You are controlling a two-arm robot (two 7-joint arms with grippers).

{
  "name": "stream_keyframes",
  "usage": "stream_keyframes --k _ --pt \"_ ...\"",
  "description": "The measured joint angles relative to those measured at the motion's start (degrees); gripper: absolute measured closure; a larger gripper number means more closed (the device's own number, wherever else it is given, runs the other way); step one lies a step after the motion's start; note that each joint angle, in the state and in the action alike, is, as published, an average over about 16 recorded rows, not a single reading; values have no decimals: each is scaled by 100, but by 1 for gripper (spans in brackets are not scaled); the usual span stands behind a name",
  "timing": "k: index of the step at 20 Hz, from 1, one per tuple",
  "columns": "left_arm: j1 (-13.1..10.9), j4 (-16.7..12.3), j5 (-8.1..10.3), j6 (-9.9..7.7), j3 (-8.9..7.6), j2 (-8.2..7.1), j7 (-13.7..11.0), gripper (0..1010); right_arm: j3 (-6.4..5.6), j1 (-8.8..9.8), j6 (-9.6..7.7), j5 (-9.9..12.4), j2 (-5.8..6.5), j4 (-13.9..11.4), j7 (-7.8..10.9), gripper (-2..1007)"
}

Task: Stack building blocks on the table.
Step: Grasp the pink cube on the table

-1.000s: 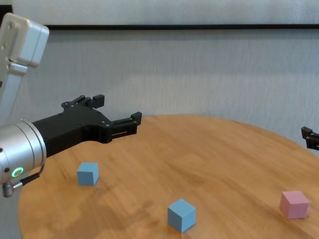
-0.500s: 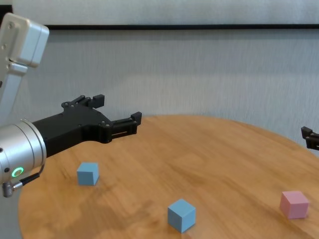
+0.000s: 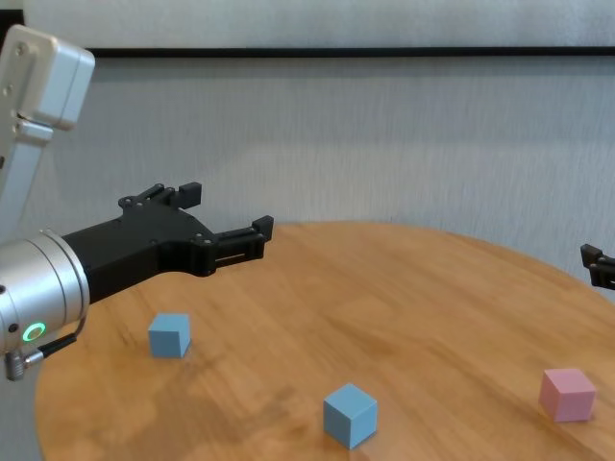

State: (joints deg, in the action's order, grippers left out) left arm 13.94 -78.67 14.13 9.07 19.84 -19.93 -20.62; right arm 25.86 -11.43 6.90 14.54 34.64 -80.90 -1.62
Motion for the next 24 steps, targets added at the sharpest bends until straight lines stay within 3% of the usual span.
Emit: stream_keyframes --k 9,13,19,24 --pt "0 0 0 0 0 0 0 8 -3 3 -6 4 0 -5 4 0" --pt "0 0 0 0 0 0 0 8 -57 43 -130 115 -13 -84 42 0" --pt "0 0 0 0 0 0 0 8 -279 206 -644 557 -83 -404 117 0" --pt "0 0 0 0 1 0 0 8 -494 415 -1261 965 -162 -832 114 0"
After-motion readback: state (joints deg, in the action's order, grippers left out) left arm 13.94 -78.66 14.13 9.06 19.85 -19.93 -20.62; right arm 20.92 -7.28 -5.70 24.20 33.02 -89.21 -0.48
